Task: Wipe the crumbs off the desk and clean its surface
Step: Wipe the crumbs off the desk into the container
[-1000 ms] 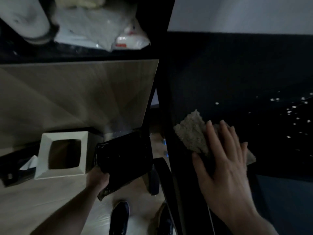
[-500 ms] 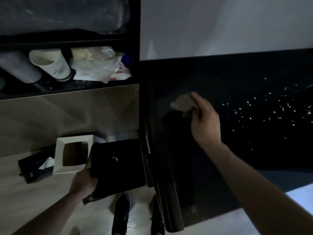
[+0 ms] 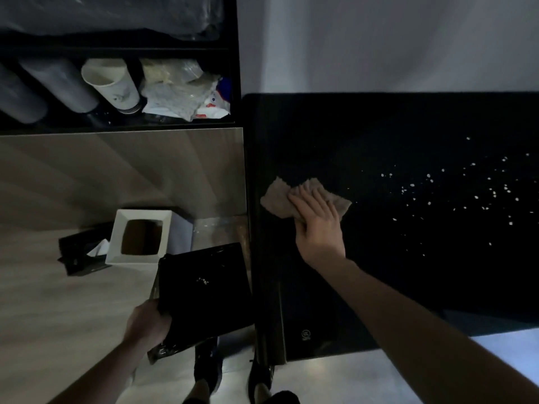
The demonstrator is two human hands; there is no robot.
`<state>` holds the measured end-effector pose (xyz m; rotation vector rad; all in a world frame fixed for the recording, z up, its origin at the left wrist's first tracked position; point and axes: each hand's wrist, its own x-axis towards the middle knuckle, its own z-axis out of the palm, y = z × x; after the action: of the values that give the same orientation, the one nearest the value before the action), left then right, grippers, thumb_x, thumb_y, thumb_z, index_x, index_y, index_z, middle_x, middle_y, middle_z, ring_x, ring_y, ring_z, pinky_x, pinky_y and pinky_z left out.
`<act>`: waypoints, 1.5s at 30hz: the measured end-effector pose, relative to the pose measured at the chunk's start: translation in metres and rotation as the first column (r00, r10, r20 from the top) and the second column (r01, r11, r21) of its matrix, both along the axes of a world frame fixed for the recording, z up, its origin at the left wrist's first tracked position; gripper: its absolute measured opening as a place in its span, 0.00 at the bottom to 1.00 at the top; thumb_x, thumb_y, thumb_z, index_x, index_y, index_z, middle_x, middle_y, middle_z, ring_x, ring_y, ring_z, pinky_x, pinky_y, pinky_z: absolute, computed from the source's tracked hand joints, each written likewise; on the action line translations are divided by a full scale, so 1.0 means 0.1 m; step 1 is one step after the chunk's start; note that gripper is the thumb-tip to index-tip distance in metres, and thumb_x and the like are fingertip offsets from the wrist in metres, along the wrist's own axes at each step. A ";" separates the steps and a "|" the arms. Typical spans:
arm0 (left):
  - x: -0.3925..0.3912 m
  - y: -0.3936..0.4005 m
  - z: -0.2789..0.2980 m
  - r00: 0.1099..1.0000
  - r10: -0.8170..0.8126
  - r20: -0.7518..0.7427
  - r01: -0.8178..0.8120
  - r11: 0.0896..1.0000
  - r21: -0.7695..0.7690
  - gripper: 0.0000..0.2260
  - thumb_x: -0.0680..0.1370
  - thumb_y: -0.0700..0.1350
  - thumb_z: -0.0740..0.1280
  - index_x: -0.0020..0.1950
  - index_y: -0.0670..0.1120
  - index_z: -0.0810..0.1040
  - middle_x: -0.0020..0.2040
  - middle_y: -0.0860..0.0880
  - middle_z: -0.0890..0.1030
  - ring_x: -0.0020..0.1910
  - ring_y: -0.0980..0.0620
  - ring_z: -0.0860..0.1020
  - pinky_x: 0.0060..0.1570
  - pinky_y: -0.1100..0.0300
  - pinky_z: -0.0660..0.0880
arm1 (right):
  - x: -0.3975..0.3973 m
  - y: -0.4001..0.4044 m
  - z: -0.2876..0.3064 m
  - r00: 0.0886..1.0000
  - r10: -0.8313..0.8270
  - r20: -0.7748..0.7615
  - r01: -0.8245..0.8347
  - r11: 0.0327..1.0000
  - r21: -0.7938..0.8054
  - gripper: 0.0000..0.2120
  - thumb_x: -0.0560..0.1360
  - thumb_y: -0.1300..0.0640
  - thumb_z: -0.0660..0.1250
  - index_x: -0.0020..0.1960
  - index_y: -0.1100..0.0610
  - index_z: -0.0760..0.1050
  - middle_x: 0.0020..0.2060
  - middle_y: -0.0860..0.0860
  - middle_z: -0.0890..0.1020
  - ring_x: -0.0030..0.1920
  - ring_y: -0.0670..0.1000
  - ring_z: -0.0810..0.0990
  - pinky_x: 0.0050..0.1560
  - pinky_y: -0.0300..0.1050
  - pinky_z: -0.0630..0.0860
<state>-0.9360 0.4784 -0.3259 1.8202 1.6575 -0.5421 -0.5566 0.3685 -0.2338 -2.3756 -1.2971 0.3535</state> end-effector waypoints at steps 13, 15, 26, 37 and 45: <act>-0.28 -0.32 0.12 0.997 0.071 0.020 -0.070 0.997 -0.040 0.13 0.76 0.41 0.68 0.30 0.45 0.75 0.30 0.45 0.80 0.33 0.40 0.80 0.30 0.56 0.69 | 0.36 0.39 0.45 0.965 -0.158 -0.207 0.198 0.963 0.186 0.24 0.82 0.65 0.62 0.77 0.53 0.71 0.74 0.51 0.76 0.74 0.51 0.74 0.76 0.48 0.70; -0.31 -0.33 0.10 0.998 0.060 0.035 -0.059 0.998 -0.029 0.14 0.75 0.40 0.68 0.29 0.45 0.73 0.28 0.46 0.78 0.32 0.41 0.80 0.29 0.56 0.68 | 0.57 0.74 0.36 0.985 -0.104 -0.137 0.121 0.985 0.120 0.25 0.82 0.65 0.60 0.78 0.55 0.69 0.77 0.54 0.72 0.78 0.55 0.70 0.80 0.55 0.65; -0.56 -0.51 0.12 0.997 -0.002 0.074 0.004 1.000 -0.022 0.10 0.75 0.42 0.69 0.34 0.46 0.74 0.39 0.40 0.84 0.37 0.39 0.80 0.34 0.55 0.71 | -0.29 0.01 -0.02 0.998 0.042 0.041 -0.040 0.998 -0.045 0.29 0.84 0.54 0.59 0.83 0.46 0.58 0.84 0.48 0.59 0.84 0.56 0.52 0.83 0.64 0.49; -0.89 -0.93 0.35 0.999 -0.048 -0.004 0.047 0.987 -0.151 0.08 0.71 0.48 0.67 0.44 0.44 0.79 0.47 0.40 0.84 0.48 0.38 0.83 0.41 0.54 0.76 | -1.00 -1.50 0.20 0.990 0.034 -0.134 -0.022 0.996 0.089 0.26 0.83 0.62 0.59 0.78 0.45 0.70 0.80 0.43 0.68 0.81 0.42 0.62 0.78 0.57 0.68; -0.89 -1.40 0.51 0.990 -0.143 -0.011 0.138 0.968 -0.207 0.04 0.75 0.43 0.67 0.45 0.43 0.77 0.51 0.39 0.85 0.53 0.38 0.83 0.45 0.54 0.76 | -0.54 -0.74 0.39 0.995 -0.055 -0.078 0.069 0.980 0.188 0.23 0.83 0.65 0.61 0.77 0.53 0.71 0.78 0.50 0.72 0.81 0.50 0.65 0.82 0.55 0.62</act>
<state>-1.0250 0.3384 -0.2744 1.7916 1.4368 -0.7731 -0.6103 0.2943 -0.1944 -2.2164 -1.1659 0.2802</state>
